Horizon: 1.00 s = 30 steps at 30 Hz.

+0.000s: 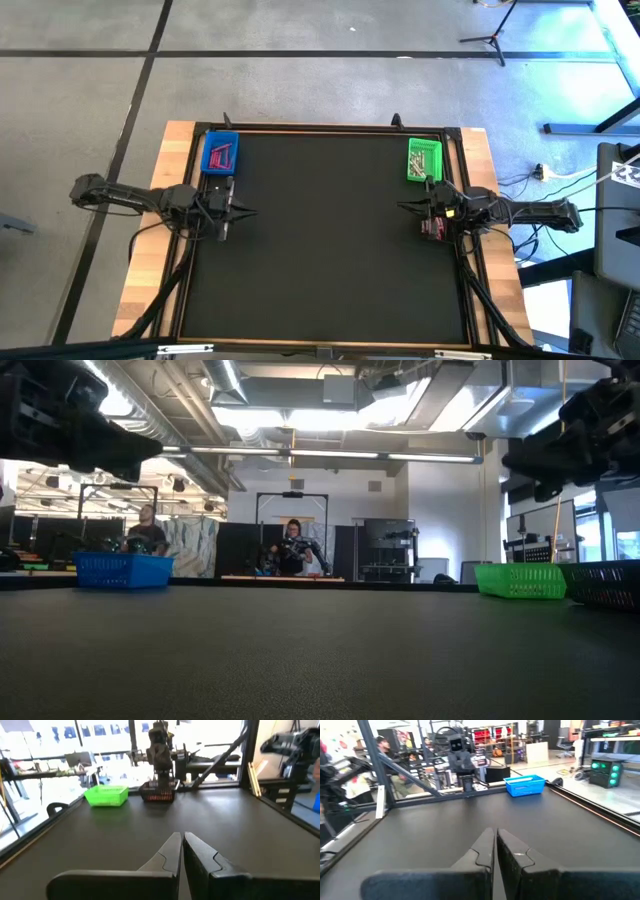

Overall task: Sort crayons
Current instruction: Return to Home Position

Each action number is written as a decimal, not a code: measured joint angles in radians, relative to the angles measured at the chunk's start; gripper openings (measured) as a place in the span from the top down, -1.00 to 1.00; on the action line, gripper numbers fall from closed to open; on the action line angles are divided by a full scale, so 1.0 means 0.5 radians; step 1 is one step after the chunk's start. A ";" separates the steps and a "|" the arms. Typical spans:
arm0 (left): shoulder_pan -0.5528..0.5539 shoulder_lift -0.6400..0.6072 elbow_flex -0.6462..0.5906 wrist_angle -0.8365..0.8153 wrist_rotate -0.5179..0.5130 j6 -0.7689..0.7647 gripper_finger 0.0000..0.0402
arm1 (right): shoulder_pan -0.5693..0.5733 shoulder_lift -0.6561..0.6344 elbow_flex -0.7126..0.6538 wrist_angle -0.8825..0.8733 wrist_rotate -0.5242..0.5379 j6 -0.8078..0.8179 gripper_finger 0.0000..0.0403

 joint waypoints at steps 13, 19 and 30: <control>0.002 -0.519 0.008 -0.338 -0.173 0.077 0.94 | 0.001 -0.051 0.000 -0.020 -0.070 -0.002 0.90; 0.003 -0.505 0.008 -0.331 -0.213 0.100 0.94 | 0.001 -0.051 0.000 -0.017 -0.069 -0.002 0.90; 0.003 -0.505 0.008 -0.330 -0.211 0.099 0.94 | 0.001 -0.050 0.000 -0.015 -0.068 -0.002 0.90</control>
